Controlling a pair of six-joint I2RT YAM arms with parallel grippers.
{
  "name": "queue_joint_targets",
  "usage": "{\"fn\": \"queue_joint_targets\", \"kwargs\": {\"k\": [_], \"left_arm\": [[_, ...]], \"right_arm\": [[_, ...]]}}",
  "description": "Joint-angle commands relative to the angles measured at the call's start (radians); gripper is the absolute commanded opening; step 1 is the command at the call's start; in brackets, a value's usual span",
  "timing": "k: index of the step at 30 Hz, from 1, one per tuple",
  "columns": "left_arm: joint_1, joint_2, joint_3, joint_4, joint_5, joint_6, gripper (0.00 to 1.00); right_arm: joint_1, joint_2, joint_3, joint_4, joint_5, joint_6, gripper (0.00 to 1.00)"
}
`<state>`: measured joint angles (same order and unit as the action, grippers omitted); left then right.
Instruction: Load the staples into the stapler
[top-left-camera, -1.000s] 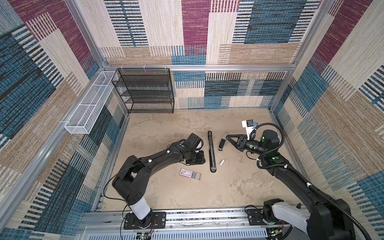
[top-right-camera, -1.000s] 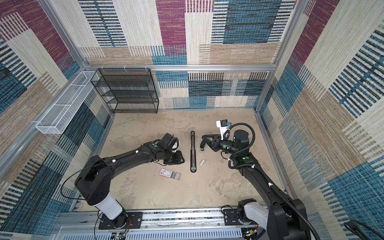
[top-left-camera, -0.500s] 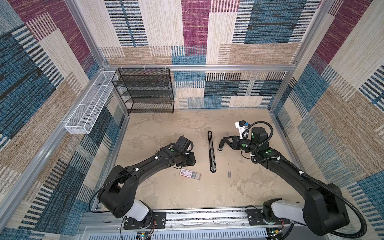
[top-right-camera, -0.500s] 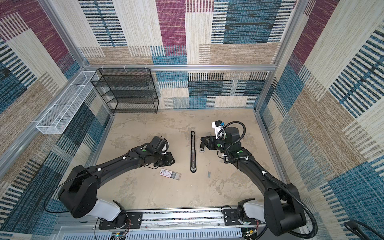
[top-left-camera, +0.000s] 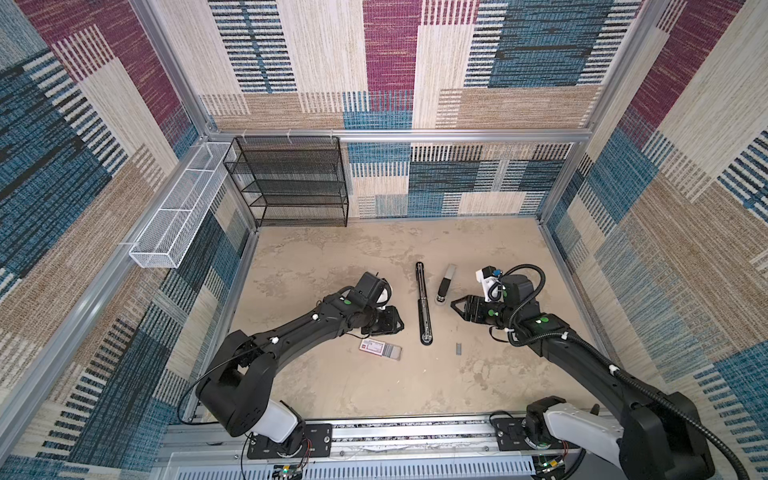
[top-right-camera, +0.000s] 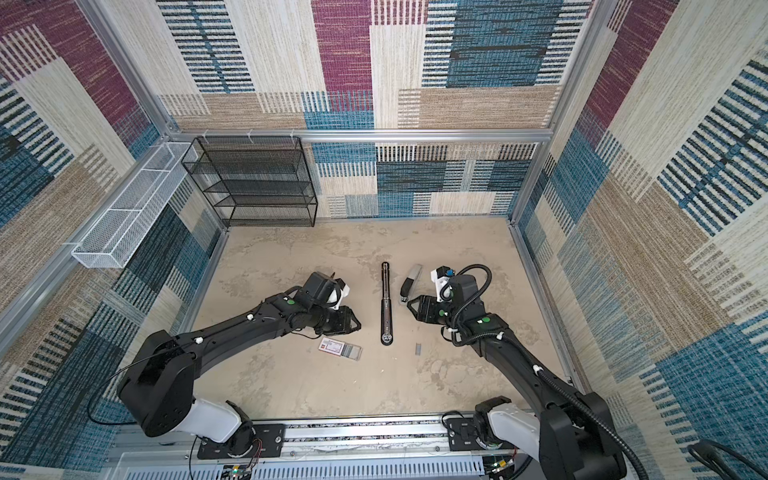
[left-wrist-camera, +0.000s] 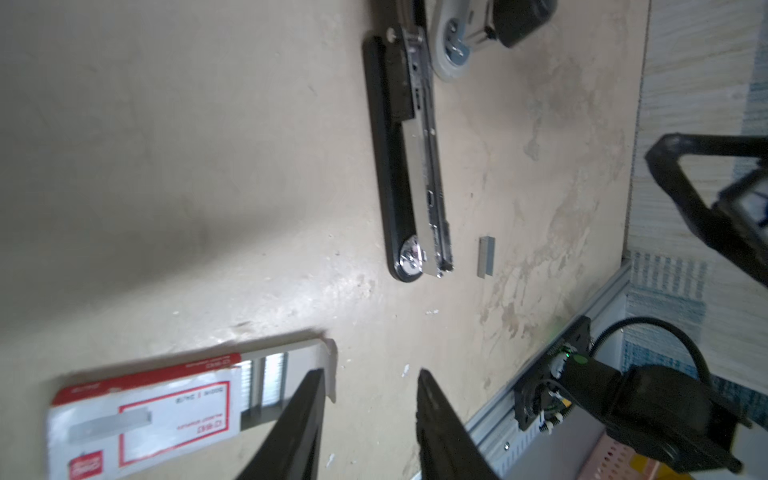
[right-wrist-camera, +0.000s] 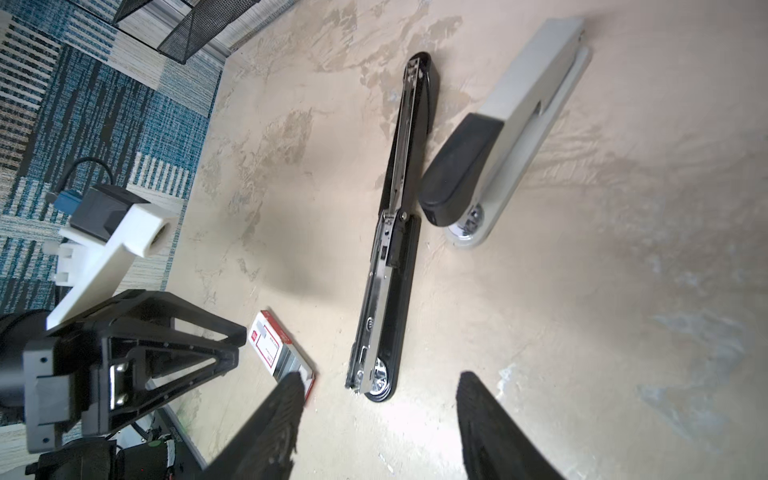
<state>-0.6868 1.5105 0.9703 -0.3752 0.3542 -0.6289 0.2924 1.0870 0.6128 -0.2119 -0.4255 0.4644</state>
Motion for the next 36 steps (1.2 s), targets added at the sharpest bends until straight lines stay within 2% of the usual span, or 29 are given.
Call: {"fn": "queue_joint_targets", "kwargs": {"k": [1, 6, 9, 11, 18, 22, 28, 36], "left_arm": [[-0.048, 0.010, 0.033, 0.008, 0.038, 0.046, 0.40], [-0.155, 0.107, 0.166, -0.098, -0.028, 0.061, 0.41], [-0.218, 0.186, 0.271, -0.173, -0.063, 0.081, 0.42], [-0.261, 0.247, 0.363, -0.250, -0.099, 0.109, 0.42], [-0.365, 0.489, 0.660, -0.493, -0.198, 0.145, 0.42], [-0.378, 0.583, 0.749, -0.555, -0.249, 0.123, 0.39], [-0.403, 0.697, 0.910, -0.609, -0.261, 0.110, 0.36], [-0.410, 0.789, 1.015, -0.681, -0.267, 0.107, 0.36]], "right_arm": [[-0.022, -0.030, -0.005, -0.046, 0.063, 0.069, 0.65], [-0.172, -0.076, -0.051, -0.107, 0.160, 0.120, 0.65], [-0.239, -0.113, -0.090, -0.104, 0.188, 0.145, 0.70], [-0.274, -0.133, -0.110, -0.101, 0.210, 0.150, 0.73], [-0.363, -0.235, -0.161, -0.087, 0.229, 0.148, 0.75], [-0.386, -0.288, -0.191, -0.067, 0.211, 0.148, 0.75], [-0.398, -0.318, -0.221, -0.057, 0.186, 0.134, 0.75], [-0.406, -0.363, -0.228, -0.061, 0.183, 0.123, 0.76]]}}
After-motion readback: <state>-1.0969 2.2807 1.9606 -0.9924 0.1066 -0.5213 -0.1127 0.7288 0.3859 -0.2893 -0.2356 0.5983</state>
